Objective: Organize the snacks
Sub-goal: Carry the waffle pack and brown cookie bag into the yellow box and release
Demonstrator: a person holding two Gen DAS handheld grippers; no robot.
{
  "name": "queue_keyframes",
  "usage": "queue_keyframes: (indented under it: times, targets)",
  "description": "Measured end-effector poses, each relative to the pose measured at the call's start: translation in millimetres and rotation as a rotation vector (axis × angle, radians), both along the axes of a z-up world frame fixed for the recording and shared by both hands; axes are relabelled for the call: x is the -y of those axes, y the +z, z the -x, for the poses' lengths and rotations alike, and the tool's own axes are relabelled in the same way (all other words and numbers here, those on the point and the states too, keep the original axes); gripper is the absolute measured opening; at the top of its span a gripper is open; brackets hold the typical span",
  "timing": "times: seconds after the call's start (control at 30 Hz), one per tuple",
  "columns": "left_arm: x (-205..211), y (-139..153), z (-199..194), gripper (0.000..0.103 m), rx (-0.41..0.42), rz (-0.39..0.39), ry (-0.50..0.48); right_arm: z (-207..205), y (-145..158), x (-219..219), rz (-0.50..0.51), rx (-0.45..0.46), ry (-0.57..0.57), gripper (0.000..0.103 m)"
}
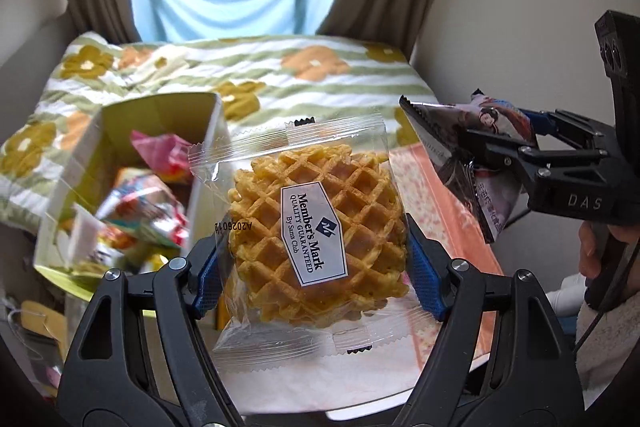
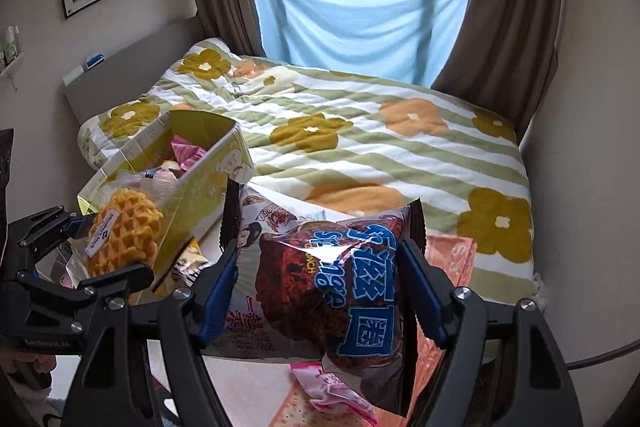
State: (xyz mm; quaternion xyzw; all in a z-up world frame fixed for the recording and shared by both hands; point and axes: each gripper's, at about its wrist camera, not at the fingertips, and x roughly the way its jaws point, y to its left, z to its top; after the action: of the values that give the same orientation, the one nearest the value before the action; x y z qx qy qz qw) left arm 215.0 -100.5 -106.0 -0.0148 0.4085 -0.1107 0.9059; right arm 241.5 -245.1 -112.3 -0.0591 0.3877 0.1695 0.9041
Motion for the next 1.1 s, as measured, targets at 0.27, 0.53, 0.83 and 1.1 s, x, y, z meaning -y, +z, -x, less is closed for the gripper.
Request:
queue_keyframes:
  times: [0.27,0.53,0.83,1.1]
  targets:
    - [-111.6,26.3,-40.0,0.074,0.032,0.0,0.056,-18.0,28.1,-99.6,-0.04,0.065,0.051,0.072]
    - [-220.7,11.1,-101.7,0.074,-0.047,-0.023,0.052,-63.6,20.4,-200.6,-0.082,0.033,0.023,0.072]
    - [-272.9,-47.1,-164.1,0.074,-0.203,-0.034,-0.029,-101.3,-4.7,-257.8,-0.108,-0.054,-0.106,0.072]
    - [-273.0,-77.9,-179.8,0.103,-0.262,-0.048,-0.036,-123.0,-17.9,-264.0,-0.093,-0.109,-0.148,0.072]
